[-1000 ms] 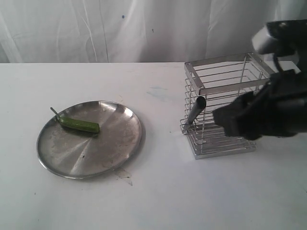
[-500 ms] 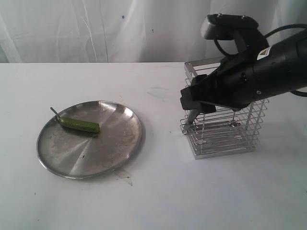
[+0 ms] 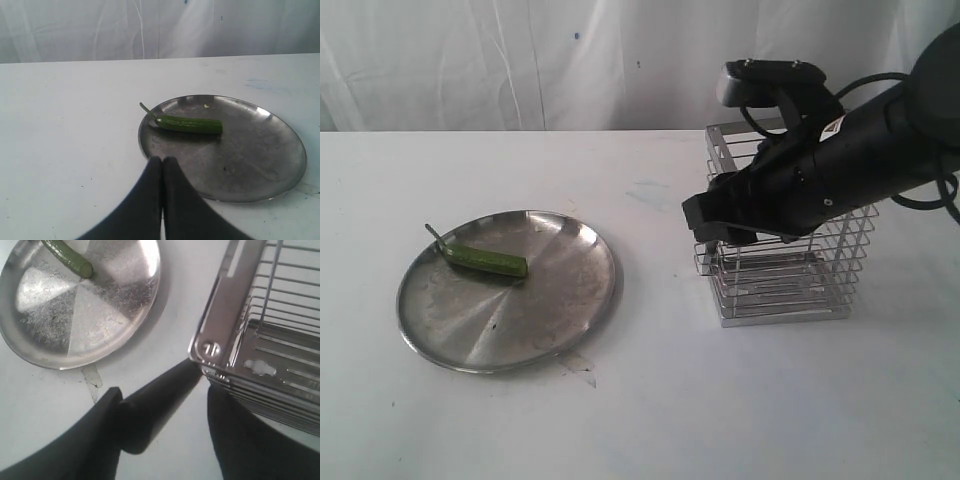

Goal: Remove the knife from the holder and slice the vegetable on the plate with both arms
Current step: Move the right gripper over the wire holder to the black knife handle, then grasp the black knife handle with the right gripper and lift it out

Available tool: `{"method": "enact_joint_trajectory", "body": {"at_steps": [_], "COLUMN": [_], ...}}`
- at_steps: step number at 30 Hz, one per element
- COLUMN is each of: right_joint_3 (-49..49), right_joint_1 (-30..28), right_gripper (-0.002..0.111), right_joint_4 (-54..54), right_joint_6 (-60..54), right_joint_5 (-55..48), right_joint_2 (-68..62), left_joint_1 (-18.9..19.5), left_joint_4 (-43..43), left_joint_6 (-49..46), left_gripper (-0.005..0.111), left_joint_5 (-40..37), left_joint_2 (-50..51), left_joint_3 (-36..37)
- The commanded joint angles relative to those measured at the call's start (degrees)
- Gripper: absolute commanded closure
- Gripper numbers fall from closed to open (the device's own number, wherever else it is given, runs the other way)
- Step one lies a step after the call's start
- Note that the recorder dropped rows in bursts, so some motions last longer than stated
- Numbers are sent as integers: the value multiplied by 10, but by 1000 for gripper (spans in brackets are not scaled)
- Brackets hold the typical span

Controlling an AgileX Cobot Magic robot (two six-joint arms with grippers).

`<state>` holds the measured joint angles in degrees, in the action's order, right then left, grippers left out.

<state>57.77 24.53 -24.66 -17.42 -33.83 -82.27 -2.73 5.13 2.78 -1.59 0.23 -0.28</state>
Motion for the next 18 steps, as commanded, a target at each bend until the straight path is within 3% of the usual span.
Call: {"method": "enact_joint_trajectory", "body": {"at_steps": [1, 6, 14, 18], "right_joint_3": [4, 4, 4, 4], "right_joint_1": [1, 1, 1, 1], "right_gripper": [63, 76, 79, 96], "right_joint_4": [4, 4, 4, 4], "right_joint_6": [-3, 9, 9, 9], "right_joint_5": [13, 17, 11, 8], "right_joint_2": [0, 0, 0, 8], "left_joint_1": [-4, -4, -4, -4], "left_joint_4": [6, 6, 6, 6], "left_joint_6": [-1, -1, -1, -1], "left_gripper": [107, 107, 107, 107], "left_joint_5": [2, 2, 2, 2], "left_joint_2": [-2, -2, -2, -2], "left_joint_3": [3, 3, 3, 3]}}
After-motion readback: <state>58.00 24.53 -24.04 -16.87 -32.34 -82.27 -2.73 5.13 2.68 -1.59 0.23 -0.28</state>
